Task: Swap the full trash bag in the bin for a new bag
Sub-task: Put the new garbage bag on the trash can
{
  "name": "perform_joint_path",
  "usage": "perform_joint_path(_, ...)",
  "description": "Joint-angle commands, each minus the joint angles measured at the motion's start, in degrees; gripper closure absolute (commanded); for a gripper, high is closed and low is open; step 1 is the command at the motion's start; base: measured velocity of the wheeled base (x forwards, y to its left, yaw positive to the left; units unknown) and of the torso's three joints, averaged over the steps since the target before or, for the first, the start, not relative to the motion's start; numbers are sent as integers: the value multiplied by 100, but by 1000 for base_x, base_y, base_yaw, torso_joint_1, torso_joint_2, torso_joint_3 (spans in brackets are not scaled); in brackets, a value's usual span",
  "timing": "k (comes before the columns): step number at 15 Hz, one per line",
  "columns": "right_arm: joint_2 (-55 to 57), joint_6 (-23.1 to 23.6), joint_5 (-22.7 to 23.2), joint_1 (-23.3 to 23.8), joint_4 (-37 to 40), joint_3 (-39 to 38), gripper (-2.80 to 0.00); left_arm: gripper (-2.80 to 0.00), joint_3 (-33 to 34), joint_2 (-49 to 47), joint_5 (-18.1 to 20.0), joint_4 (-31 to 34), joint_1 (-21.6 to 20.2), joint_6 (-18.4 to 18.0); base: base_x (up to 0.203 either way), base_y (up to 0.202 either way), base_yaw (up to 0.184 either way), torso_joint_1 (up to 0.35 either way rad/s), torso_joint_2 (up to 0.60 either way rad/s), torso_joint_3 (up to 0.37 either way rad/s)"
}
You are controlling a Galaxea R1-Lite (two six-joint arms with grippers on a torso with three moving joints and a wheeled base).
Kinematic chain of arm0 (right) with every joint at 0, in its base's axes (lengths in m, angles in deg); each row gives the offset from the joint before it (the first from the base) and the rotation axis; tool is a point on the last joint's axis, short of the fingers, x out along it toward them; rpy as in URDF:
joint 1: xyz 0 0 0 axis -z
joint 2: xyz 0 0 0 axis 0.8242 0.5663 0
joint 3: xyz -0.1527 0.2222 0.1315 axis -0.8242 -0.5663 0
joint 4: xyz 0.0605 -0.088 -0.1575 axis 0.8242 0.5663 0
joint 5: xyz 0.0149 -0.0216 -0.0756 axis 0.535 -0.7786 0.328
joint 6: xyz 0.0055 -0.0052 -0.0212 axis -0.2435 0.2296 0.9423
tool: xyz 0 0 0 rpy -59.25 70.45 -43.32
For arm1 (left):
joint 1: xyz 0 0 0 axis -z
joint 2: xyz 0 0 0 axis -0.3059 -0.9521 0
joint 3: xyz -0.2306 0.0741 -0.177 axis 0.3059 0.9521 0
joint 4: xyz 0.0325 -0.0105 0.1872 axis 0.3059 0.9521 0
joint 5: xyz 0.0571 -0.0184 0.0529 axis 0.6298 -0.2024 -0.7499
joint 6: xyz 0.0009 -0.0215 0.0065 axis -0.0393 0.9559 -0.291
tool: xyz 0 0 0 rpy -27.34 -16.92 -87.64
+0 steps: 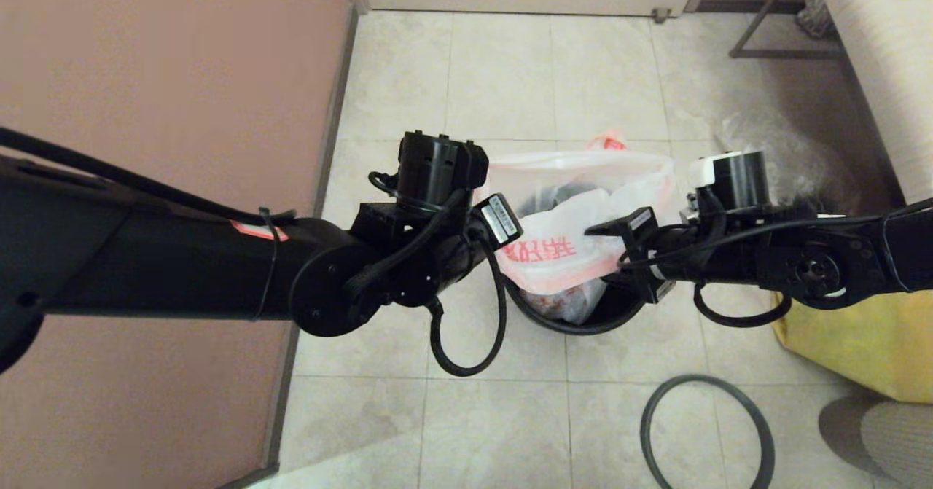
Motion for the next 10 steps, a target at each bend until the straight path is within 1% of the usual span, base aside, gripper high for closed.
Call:
perform_joint_path(1,-10,-34,-7,106,9,11,0,0,85,51,-15,-16,-19,25,0,0,0,0,0,0)
perform_joint_path(3,-53,24,-8,363,25,-70,0,0,190,43,168,-25,-19,67,0,0,0,0,0,0)
perform_joint_path(5,-104,56,-8,514,27,-153,0,0,190,34,247,-17,-28,148,0,0,0,0,0,0)
perform_joint_path(7,-275,220,-8,553,29,-330,0,0,190,-36,256,-25,-28,148,0,0,0,0,0,0)
perform_joint_path(10,-284,266,2,554,41,-456,0,0,181,-63,265,-25,-19,148,0,0,0,0,0,0)
